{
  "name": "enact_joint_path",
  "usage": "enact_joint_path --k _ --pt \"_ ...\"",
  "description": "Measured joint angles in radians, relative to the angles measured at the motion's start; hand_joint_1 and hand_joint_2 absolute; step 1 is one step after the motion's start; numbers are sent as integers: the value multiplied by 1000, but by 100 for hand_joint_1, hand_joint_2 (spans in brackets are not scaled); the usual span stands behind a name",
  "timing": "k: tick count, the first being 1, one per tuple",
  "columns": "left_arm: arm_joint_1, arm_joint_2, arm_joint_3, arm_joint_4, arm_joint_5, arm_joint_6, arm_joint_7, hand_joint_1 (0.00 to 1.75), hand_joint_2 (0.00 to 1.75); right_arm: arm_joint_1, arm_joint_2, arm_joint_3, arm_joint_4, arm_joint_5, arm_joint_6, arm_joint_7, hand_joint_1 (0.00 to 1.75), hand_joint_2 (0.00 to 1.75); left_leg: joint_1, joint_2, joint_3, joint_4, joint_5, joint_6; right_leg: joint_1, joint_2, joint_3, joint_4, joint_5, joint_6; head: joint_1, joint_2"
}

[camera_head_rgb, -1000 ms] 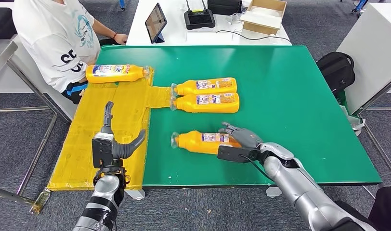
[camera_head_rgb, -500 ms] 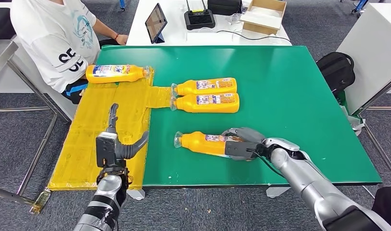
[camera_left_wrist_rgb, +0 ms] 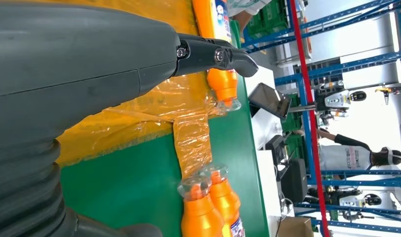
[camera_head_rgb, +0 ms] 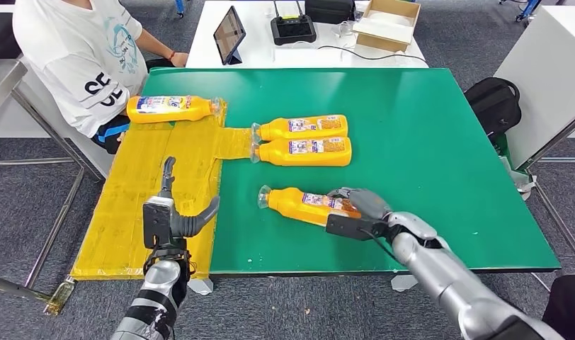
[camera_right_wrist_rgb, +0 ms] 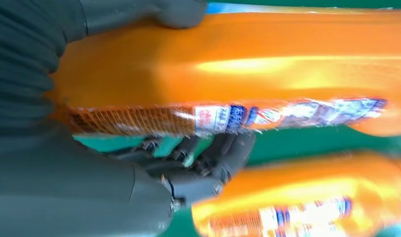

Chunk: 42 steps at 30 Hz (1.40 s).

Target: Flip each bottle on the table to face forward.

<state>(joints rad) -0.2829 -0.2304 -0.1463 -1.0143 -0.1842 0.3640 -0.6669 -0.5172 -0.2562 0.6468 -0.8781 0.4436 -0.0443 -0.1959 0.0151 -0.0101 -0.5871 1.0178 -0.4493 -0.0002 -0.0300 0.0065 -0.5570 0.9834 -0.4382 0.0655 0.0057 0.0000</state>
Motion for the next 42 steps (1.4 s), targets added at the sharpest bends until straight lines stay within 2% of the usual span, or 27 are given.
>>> enact_joint_path --k 3,8,22,31,33,34,38,40,42 --pt "23 0 2 -35 -11 -3 8 0 175 90 41 -99 -114 25 -90 6 175 175 0 0 -2 0 0 0 0 0 -1 0 0 0 0 0" --pt "39 0 4 -65 -16 -8 11 0 175 160 83 -206 -239 45 -104 14 175 175 0 -1 -3 0 0 0 0 -1 -3 0 0 0 0 0" --pt "44 0 7 -75 -22 -8 12 0 175 201 109 -277 -308 47 -111 3 175 175 -1 -1 -4 0 0 0 -1 -1 -3 0 0 0 0 0" --pt "60 -1 14 -104 13 -15 6 0 175 271 208 -426 -481 28 -394 -167 175 175 -1 -1 -5 0 0 0 -1 -1 -4 0 0 0 0 0" --pt "64 -4 16 -113 63 -59 28 0 175 284 229 -452 -515 52 -466 -207 175 175 -1 -1 -4 0 0 0 -1 -1 -4 0 0 0 0 0" --pt "66 -7 14 -118 112 -113 55 0 175 290 238 -462 -528 66 -501 -234 175 175 -1 -1 -4 0 0 0 -1 -1 -4 0 0 0 0 0" --pt "80 -15 -50 -152 339 -453 198 0 175 319 295 -473 -538 98 -617 -404 175 175 -1 0 -5 0 0 0 -1 -1 -5 0 0 0 0 0" --pt "82 -20 -96 -166 382 -506 220 0 175 328 328 -473 -530 120 -638 -454 175 175 -1 0 -5 0 0 0 -1 0 -5 0 0 0 0 0" --pt "81 -22 -126 -173 407 -505 227 0 175 330 353 -473 -519 137 -643 -465 175 175 -1 0 -4 0 0 0 -1 0 -5 0 0 0 0 0"
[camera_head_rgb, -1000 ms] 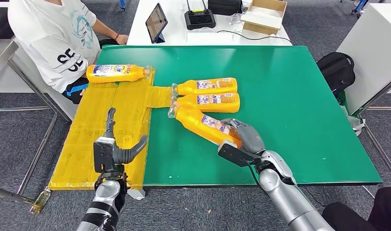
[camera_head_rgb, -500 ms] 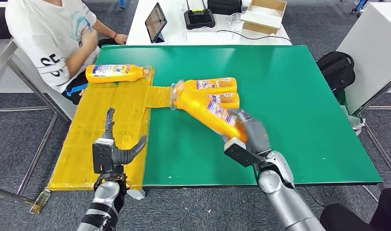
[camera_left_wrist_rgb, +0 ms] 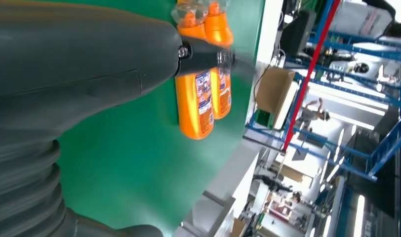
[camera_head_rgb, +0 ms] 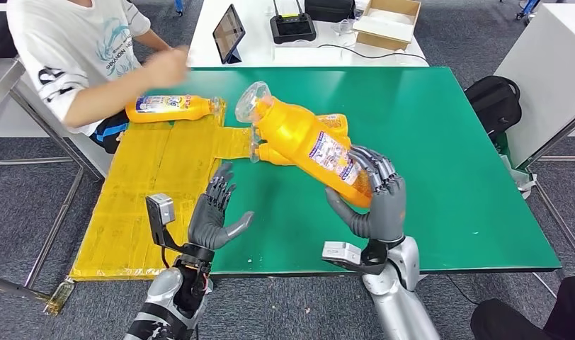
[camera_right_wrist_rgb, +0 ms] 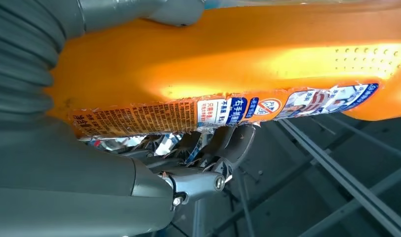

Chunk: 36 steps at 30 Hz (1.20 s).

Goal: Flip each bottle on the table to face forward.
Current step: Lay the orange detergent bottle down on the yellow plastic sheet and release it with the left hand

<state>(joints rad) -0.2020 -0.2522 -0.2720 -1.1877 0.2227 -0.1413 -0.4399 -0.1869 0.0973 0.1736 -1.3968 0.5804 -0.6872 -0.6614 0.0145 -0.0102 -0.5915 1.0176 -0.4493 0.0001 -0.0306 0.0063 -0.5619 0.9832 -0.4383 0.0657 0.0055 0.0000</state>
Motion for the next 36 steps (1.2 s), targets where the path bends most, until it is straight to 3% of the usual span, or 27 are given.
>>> enact_joint_path --k 5,14,27,36 --pt "-3 0 -39 -2 52 -46 12 0 175 0 36 2 43 12 -2 0 175 175 0 0 0 0 0 0 0 0 0 0 0 0 0 0" --pt "-6 0 -78 -24 69 -81 -11 0 175 1 55 48 141 -46 -1 0 175 175 0 0 -1 0 0 0 0 0 0 0 0 0 0 0" --pt "1 0 -82 -52 69 -71 -20 0 175 0 76 119 264 -52 37 2 175 175 0 0 -1 0 0 0 0 0 0 0 0 0 0 0" --pt "-30 -2 -63 28 78 1 -6 0 175 0 114 217 332 -72 108 3 175 175 0 0 -1 0 0 0 0 0 -1 0 0 0 0 0"
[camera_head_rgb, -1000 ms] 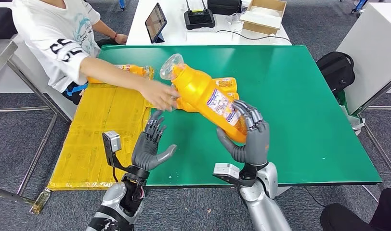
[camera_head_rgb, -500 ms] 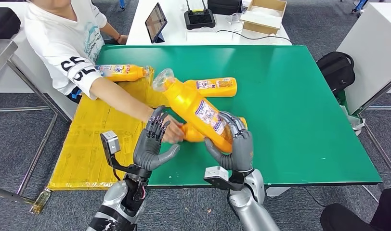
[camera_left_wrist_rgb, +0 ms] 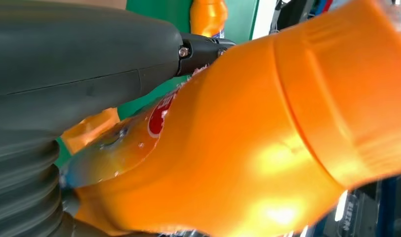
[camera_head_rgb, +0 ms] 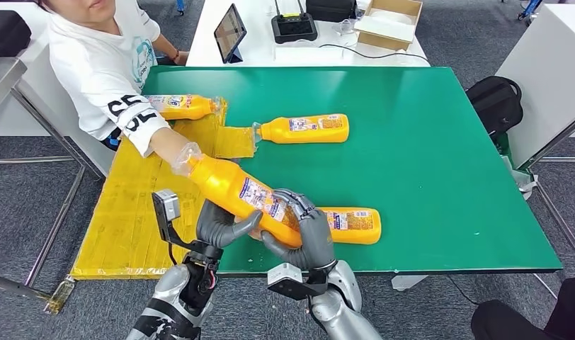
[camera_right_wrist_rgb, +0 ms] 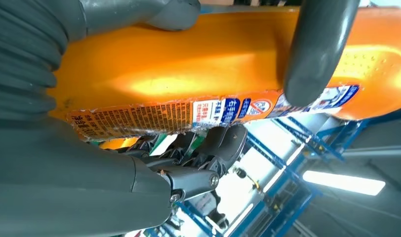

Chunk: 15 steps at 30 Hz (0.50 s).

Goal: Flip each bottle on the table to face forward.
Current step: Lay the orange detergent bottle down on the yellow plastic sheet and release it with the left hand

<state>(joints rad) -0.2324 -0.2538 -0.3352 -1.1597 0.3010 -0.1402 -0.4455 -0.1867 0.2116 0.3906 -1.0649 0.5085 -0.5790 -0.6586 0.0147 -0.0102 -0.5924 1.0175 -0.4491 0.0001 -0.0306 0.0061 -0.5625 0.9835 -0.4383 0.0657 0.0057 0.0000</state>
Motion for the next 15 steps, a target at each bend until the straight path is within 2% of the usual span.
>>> enact_joint_path --k 9,15 --pt "-12 -9 44 48 62 10 -5 0 175 -16 6 57 46 0 -7 20 175 175 0 0 0 0 0 0 0 0 0 0 0 0 0 0" --pt "-11 -17 78 52 120 -21 -3 0 175 -34 6 81 74 -6 -3 23 175 175 0 0 0 0 0 0 0 0 0 0 0 0 0 0"
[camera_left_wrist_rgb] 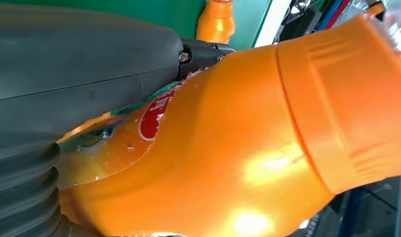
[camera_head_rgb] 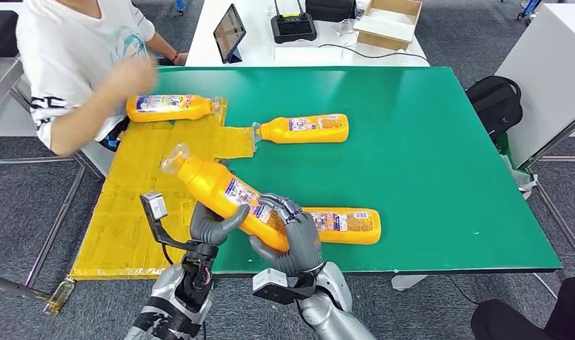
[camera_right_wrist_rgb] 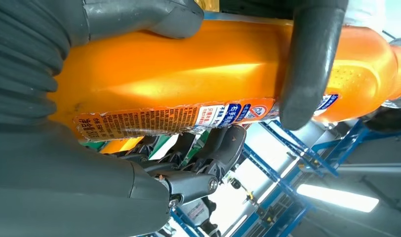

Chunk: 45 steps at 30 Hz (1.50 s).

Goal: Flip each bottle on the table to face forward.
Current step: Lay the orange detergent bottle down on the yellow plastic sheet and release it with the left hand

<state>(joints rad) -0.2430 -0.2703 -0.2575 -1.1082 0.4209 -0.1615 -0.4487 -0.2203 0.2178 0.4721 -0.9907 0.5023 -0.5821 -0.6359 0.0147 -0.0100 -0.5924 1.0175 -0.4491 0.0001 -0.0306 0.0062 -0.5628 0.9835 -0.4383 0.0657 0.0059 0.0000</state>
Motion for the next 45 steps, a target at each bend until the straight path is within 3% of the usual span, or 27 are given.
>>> enact_joint_path --k 3,7,16,26,27,29,30,31,33,38,45 --pt "1 -1 11 0 4 -4 0 3 175 -4 0 5 10 -1 0 0 175 175 0 0 0 0 0 0 0 0 0 0 0 0 0 0" --pt "1 -1 17 0 20 -19 3 174 175 -6 0 10 20 0 -2 0 175 175 0 0 0 0 0 0 0 0 0 0 0 0 0 0" --pt "13 -2 5 -15 52 -160 29 175 175 -17 0 10 49 10 -29 2 175 175 0 0 0 0 0 0 0 0 0 0 0 0 0 0" --pt "20 1 -24 -58 16 -169 14 175 175 -27 0 7 61 10 -40 0 175 175 0 0 0 0 0 0 0 0 0 0 0 0 0 0" --pt "20 3 -26 -60 13 -171 14 175 175 -28 0 6 61 9 -43 0 150 175 0 0 0 0 0 0 0 0 0 0 0 0 0 0" --pt "20 6 -30 -64 4 -173 12 175 175 -29 0 4 62 10 -52 2 63 175 0 0 0 0 0 0 0 0 0 0 0 0 0 0" --pt "20 7 -34 -66 -3 -173 10 175 175 -30 0 2 63 11 -56 4 19 131 0 0 0 0 0 0 0 0 0 0 0 0 0 0" --pt "20 8 -38 -69 -15 -169 5 175 175 -31 0 0 64 12 -60 6 0 87 0 0 0 0 0 0 0 0 0 0 0 0 0 0" --pt "20 9 -51 -77 -59 -139 -9 175 175 -33 0 -7 66 14 -65 10 0 0 0 0 0 0 0 0 0 0 0 0 0 0 0 0" --pt "20 9 -65 -98 -166 -18 -51 175 175 -38 3 -25 60 1 -57 17 0 0 0 0 0 0 0 0 0 0 0 0 0 0 0 0" --pt "18 10 -63 -114 -183 6 -57 175 175 -38 5 -29 47 -3 -49 23 0 0 0 0 0 0 0 0 0 0 0 0 0 0 0 0"
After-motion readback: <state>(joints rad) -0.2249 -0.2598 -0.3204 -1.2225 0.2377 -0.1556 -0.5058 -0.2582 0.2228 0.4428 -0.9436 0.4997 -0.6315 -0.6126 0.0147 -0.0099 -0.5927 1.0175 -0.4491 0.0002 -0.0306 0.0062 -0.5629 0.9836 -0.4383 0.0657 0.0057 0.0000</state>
